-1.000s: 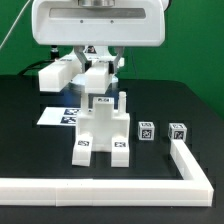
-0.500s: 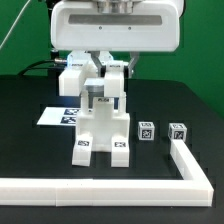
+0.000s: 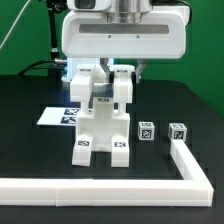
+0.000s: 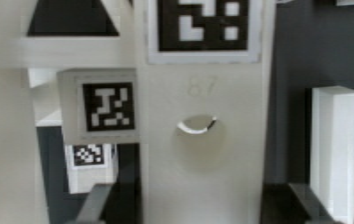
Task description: Assemble chair
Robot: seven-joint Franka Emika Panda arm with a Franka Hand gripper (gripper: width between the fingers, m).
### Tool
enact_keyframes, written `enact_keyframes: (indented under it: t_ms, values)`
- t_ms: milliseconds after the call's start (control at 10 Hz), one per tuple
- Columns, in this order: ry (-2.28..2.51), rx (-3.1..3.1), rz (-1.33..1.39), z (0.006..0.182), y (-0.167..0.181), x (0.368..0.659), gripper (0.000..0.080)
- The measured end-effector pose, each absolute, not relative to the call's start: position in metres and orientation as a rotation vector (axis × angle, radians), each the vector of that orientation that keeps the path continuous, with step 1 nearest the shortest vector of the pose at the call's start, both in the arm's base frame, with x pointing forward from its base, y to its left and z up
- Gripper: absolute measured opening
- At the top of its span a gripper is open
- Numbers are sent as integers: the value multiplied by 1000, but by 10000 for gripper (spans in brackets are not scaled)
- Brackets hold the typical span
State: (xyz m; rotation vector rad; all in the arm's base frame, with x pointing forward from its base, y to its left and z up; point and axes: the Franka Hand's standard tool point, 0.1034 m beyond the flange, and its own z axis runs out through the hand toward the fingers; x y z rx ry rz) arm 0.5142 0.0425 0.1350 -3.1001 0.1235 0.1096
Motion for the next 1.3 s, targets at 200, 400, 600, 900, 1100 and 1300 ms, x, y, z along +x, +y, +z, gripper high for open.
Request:
enact_keyframes:
  t_ms: [200, 400, 600, 900, 1100, 1300]
  values:
    - [120, -3101, 106, 134, 43, 514, 284]
    - [120, -3102, 96, 134, 43, 515, 284]
    - [120, -3102, 91, 134, 43, 516, 284]
    - [123, -3103, 73, 134, 43, 518, 284]
    - [123, -3104, 77, 133, 42, 518, 284]
    - [123, -3104, 80, 132, 42, 517, 284]
